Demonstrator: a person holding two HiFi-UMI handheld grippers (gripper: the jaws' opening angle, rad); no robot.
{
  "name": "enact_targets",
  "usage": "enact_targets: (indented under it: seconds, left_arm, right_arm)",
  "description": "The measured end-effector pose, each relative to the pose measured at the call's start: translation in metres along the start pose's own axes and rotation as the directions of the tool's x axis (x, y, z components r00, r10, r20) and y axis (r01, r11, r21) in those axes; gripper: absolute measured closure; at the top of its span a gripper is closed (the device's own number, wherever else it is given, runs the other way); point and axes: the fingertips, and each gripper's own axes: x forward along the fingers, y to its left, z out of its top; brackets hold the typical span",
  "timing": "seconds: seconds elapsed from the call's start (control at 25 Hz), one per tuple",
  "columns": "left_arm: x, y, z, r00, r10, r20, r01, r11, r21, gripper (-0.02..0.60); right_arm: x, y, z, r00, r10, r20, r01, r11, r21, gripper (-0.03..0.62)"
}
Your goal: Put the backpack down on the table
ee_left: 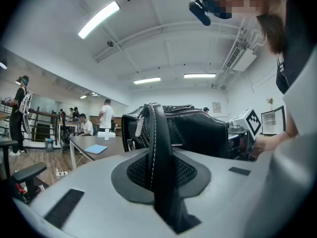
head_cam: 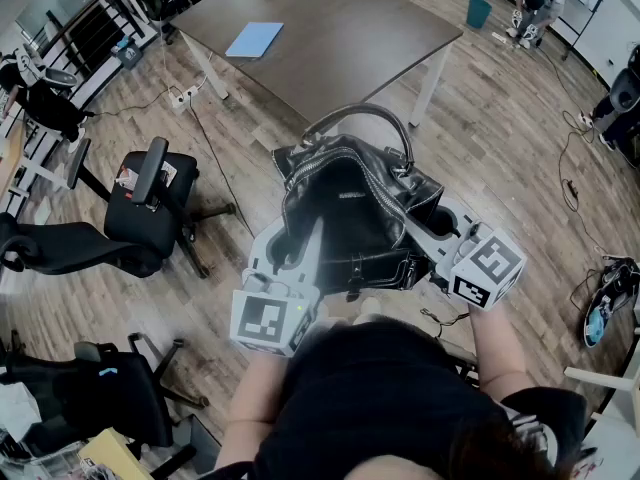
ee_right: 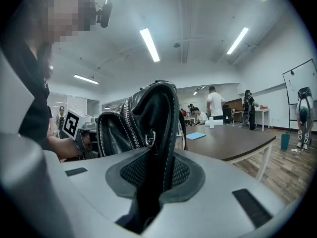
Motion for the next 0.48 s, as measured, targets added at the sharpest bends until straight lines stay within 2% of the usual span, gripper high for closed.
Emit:
enact_targets:
  seconds: [0.48]
  left_arm:
    - [0.017,-0.012,-0.007,1.0,0.024,0.004,-0.024,1.0,0.004,0.497]
  right_arm:
    - [-0.007,-0.019,-0.007,0.999,0.045,-0.002,-0.045,0.998,0.038,0.513]
